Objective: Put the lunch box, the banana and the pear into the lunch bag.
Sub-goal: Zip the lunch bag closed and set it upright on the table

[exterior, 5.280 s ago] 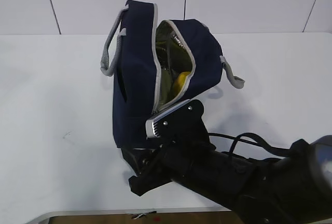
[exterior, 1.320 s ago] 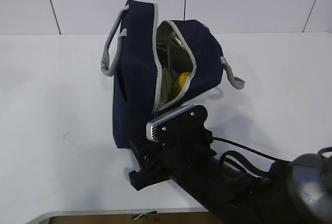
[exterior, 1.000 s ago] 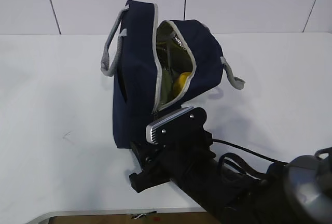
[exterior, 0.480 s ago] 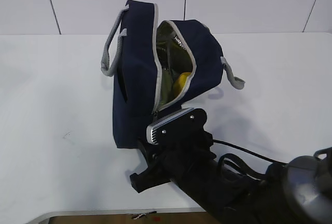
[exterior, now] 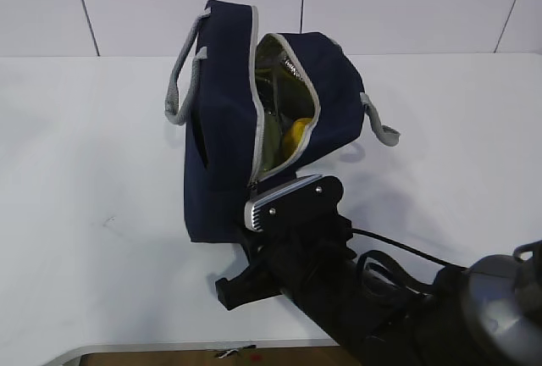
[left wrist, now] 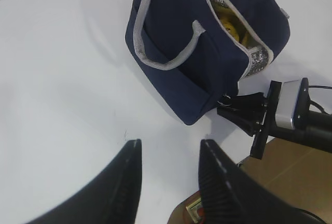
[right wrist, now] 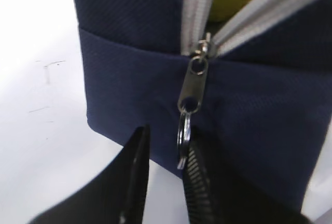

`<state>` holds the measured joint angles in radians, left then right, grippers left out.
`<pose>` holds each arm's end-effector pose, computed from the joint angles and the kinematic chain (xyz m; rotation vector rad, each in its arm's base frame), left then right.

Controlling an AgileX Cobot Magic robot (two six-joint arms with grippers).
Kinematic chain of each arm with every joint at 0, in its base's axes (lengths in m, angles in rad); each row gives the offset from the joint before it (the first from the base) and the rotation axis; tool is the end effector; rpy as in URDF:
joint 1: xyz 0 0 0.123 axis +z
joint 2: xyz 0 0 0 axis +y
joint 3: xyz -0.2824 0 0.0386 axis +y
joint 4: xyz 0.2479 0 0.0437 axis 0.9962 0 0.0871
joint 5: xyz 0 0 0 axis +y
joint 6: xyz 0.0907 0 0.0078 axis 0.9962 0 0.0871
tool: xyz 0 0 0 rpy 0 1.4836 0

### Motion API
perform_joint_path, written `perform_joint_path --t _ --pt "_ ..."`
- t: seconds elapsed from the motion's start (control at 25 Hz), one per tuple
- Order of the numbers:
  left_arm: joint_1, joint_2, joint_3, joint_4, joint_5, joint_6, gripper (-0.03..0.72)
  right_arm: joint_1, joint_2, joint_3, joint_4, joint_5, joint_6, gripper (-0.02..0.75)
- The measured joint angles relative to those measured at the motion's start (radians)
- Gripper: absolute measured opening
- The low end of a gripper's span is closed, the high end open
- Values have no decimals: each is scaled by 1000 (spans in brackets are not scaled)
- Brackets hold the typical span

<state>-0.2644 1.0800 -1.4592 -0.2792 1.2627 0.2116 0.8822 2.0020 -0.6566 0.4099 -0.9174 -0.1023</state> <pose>0.1647 -0.0694 0.4605 0.5820 2.2794 -0.3811 0.2327 0.2374 0.0992 -0.4902 1.8891 0.3763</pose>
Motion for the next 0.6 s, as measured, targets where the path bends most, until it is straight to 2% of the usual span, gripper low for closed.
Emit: perform_joint_path --t 0.2,0.4,0.6 --pt "0 0 0 0 0 0 268 0 0 0 21 0 0 138" --pt "0 0 0 0 0 0 263 0 0 0 35 0 0 28" --pt "0 0 0 -10 0 0 262 0 0 0 36 0 0 17"
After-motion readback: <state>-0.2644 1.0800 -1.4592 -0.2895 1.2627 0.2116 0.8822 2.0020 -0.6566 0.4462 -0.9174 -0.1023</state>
